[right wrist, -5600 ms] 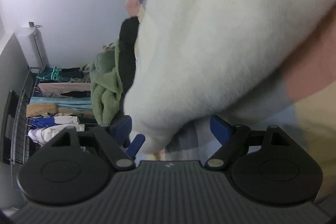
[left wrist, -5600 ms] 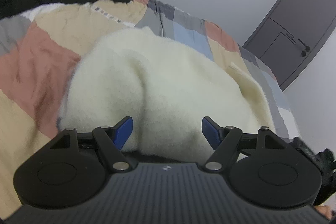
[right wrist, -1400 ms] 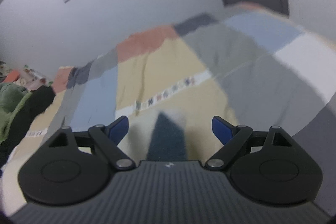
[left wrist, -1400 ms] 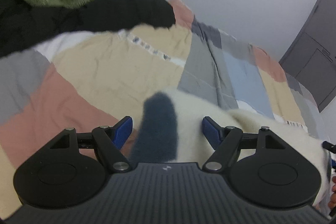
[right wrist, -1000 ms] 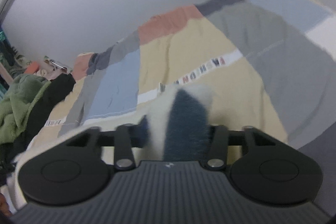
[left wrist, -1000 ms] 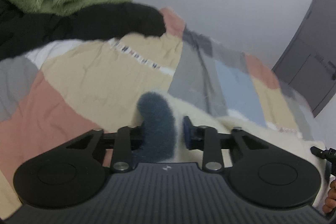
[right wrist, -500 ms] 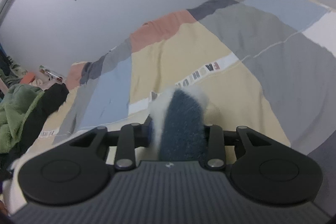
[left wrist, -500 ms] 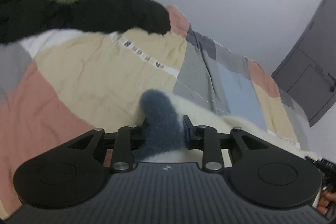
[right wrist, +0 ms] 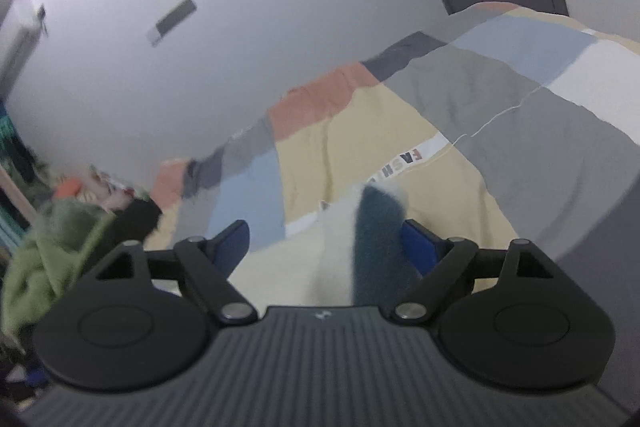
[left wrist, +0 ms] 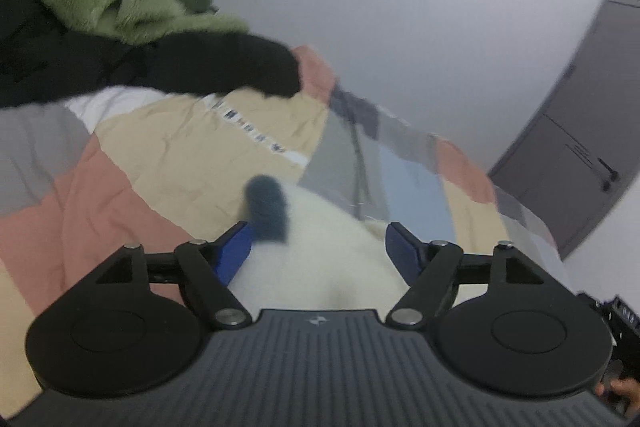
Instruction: Fold large clothes
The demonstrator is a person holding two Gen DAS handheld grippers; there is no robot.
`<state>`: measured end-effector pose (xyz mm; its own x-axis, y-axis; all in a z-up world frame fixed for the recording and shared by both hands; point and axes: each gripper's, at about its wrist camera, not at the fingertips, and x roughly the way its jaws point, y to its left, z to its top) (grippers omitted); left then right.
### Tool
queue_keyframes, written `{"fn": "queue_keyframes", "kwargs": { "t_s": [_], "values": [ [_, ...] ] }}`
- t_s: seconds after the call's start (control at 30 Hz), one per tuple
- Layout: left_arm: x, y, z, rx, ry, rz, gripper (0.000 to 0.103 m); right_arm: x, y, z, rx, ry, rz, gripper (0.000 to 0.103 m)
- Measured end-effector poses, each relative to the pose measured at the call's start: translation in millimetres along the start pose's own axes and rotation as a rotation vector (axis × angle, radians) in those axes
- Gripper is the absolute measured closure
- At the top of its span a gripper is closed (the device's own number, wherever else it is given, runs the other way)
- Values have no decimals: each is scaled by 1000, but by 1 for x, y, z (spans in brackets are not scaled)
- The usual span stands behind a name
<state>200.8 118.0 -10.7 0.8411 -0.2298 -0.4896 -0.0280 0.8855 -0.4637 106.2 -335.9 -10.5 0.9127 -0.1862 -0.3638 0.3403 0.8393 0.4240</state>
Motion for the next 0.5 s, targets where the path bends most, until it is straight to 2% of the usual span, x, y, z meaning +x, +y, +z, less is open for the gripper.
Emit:
{"fn": "queue_keyframes", "kwargs": {
  "t_s": [0.13, 0.23, 0.3, 0.37, 0.43, 0.5],
  "values": [
    [-34, -20, -21, 7, 1, -60, 19, -33, 10, -16, 38, -32, 69, 18],
    [-43, -30, -39, -25, 40, -105, 18, -48, 25, -27, 14, -5, 102, 18],
    [-37, -30, -49, -70, 108, -141, 17, -53, 28, -38, 60, 48, 157, 18],
    [-22, -21, -58, -165, 184, -128, 17, -50, 25, -52, 131, 134, 214, 18],
    [-7, -11, -65, -244, 247, -121, 17, -43, 20, -67, 181, 210, 222, 18],
    [5, 4, -72, -355, 286, -155, 17, -29, 15, -78, 234, 287, 215, 17]
  ]
}}
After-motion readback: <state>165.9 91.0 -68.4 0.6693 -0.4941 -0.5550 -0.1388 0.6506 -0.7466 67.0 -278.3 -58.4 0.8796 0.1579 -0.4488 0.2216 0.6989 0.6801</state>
